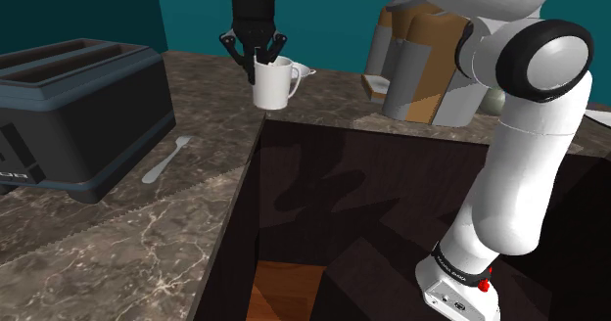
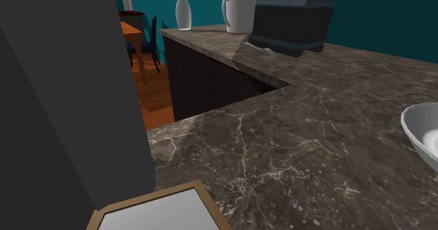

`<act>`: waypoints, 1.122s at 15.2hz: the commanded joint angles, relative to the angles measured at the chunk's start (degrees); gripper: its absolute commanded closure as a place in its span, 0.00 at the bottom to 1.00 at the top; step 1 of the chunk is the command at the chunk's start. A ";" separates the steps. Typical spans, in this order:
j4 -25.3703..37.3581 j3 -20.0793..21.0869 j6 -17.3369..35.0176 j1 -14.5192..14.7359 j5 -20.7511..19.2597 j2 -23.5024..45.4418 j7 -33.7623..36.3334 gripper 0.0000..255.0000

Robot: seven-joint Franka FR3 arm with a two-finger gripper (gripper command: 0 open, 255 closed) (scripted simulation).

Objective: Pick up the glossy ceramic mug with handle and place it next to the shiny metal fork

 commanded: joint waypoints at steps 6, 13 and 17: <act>13.50 1.77 -3.26 8.94 -5.89 11.81 7.39 1.00; 1.29 1.98 4.82 5.90 -3.63 7.50 7.56 1.00; -4.05 1.95 8.74 4.86 -2.87 5.97 7.62 1.00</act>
